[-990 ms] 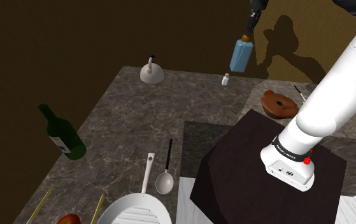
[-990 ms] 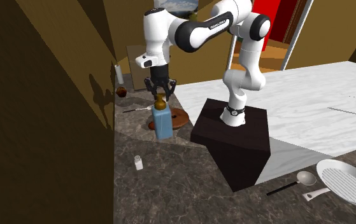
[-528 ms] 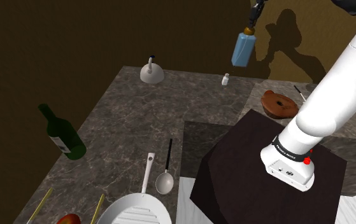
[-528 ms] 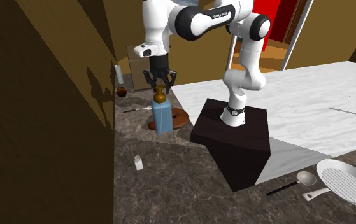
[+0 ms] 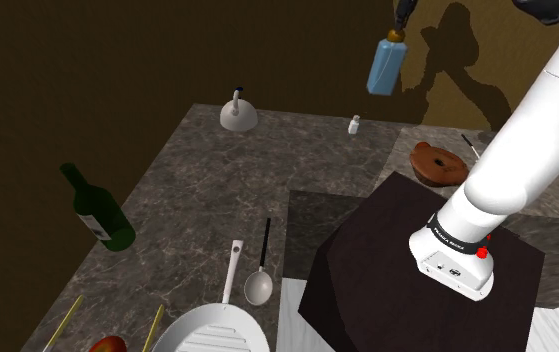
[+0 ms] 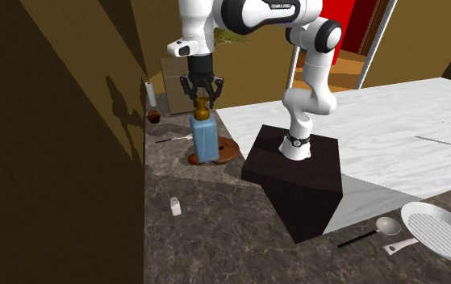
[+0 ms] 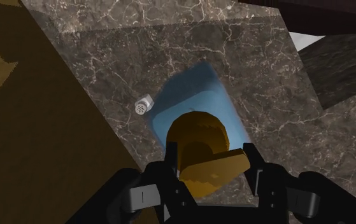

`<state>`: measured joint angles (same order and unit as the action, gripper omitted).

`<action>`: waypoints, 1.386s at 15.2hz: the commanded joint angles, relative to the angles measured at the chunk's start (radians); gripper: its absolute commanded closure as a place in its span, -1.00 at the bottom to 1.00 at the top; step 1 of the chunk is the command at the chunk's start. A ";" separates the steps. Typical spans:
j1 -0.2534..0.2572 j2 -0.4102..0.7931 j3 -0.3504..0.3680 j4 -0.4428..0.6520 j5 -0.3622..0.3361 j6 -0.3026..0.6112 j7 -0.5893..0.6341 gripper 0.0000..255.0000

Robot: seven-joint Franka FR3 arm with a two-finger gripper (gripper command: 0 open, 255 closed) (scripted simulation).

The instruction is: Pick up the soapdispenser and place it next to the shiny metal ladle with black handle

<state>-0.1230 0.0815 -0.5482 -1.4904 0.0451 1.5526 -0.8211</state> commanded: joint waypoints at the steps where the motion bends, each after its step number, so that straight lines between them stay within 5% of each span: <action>1: -0.004 0.012 -0.002 0.040 0.006 -0.030 -0.003 1.00; 10: 0.126 -0.167 0.120 -0.236 -0.076 0.090 0.248 1.00; 21: 0.237 -0.234 0.273 -0.415 -0.081 0.201 0.518 1.00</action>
<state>0.1036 -0.1434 -0.2907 -1.8831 -0.0357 1.7392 -0.3312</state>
